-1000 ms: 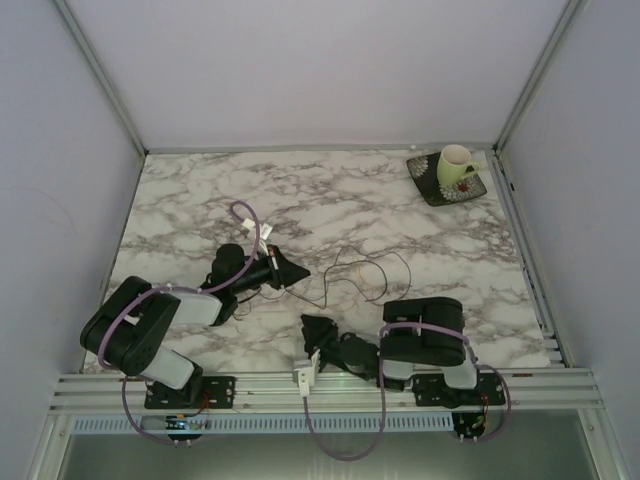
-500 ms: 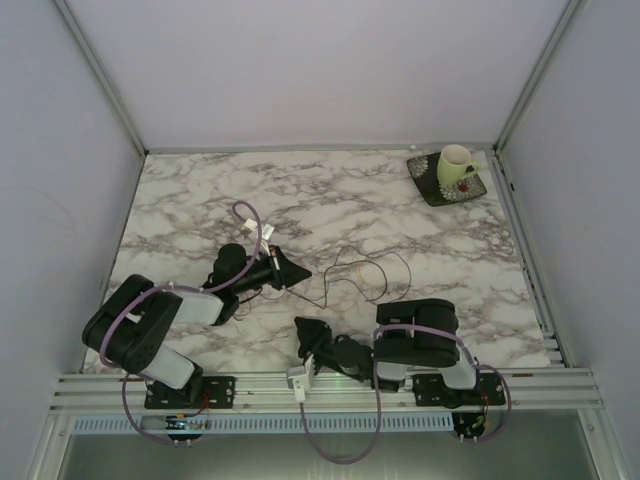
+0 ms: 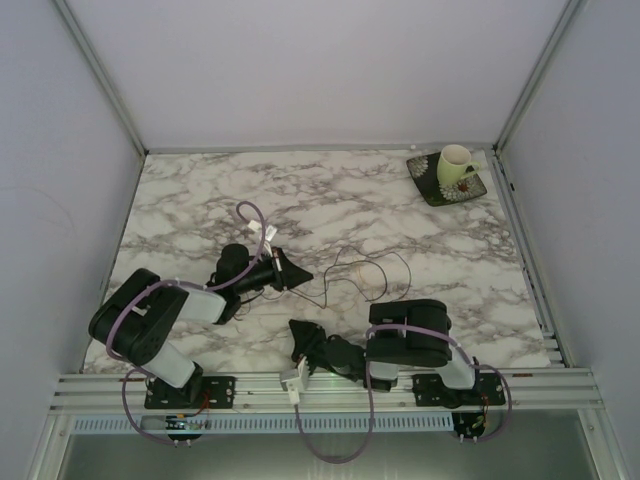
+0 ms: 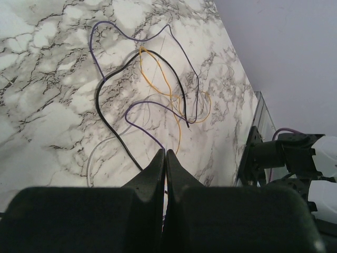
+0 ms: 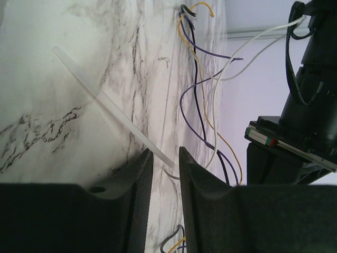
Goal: Zip-tie the wires
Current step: Tie the cable at the center of the board.
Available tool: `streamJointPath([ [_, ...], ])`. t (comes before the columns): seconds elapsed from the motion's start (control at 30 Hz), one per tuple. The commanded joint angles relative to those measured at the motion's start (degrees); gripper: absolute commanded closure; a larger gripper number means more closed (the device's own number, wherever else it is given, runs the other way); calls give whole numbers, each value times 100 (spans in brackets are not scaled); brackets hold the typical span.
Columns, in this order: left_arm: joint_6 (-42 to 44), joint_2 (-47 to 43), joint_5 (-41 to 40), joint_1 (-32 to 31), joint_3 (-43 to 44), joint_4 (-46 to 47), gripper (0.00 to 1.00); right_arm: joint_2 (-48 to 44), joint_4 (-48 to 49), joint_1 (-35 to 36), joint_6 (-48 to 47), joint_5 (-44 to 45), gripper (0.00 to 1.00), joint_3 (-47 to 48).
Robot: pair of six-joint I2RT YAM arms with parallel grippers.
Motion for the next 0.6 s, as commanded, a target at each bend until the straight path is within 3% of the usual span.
streamJointPath([
  [0.0,-48,66,107,-30,133,342,100,118,-260,-48,-146,-85,76,79],
  [0.1,-64,79,103,-34,136,362,100,123,-273,-52,-143,-93,80,79],
  [0.3,-75,64,103,-34,116,372,100,85,-77,-34,51,18,100,44],
  [0.57,9,-82,45,-34,109,221,100,-321,-143,-24,1085,154,100,35],
])
